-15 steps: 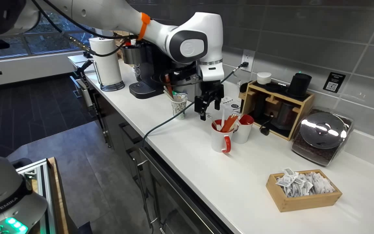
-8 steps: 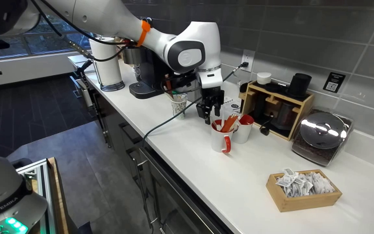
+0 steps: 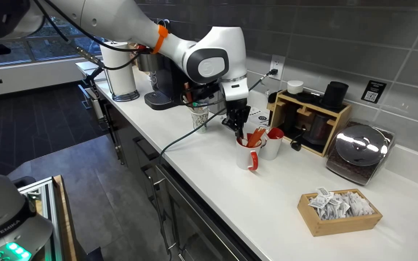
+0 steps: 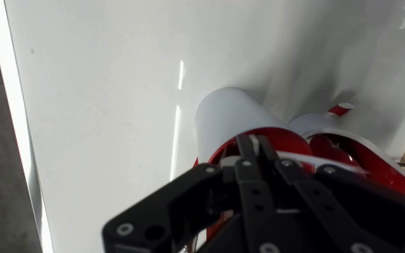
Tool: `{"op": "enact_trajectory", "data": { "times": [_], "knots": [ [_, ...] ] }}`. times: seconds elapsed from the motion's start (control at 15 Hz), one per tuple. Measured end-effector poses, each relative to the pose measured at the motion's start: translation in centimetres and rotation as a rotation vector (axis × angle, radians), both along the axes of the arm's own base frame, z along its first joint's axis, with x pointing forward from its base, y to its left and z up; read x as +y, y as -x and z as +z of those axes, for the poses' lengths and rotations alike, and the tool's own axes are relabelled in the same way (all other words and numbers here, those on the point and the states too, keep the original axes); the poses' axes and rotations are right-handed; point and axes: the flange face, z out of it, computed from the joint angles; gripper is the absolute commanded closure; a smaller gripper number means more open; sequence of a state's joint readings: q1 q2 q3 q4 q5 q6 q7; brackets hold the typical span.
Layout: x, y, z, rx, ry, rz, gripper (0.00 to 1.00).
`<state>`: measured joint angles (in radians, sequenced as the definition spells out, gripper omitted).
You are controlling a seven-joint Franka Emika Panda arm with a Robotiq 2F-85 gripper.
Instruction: Remove the plastic knife from the mug and put it in the paper cup
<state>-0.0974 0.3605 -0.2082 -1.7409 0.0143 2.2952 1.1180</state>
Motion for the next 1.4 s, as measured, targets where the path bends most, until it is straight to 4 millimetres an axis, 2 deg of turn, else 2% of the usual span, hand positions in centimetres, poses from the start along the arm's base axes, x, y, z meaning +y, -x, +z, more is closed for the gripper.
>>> {"op": "enact_trajectory", "data": {
  "times": [0.33, 0.73, 1.0, 1.2, 1.4],
  "knots": [
    [-0.9, 0.5, 1.5, -0.023, -0.002, -0.007, 0.99],
    [-5.3, 3.3, 6.1, -0.176, -0.177, -0.024, 0.99],
    [-6.7, 4.6, 9.3, -0.319, -0.297, 0.038, 0.99],
    [-6.0, 5.1, 11.5, -0.405, -0.357, 0.136, 0.99],
    [-2.5, 4.8, 13.3, -0.426, -0.411, 0.295, 0.99]
  ]
}}
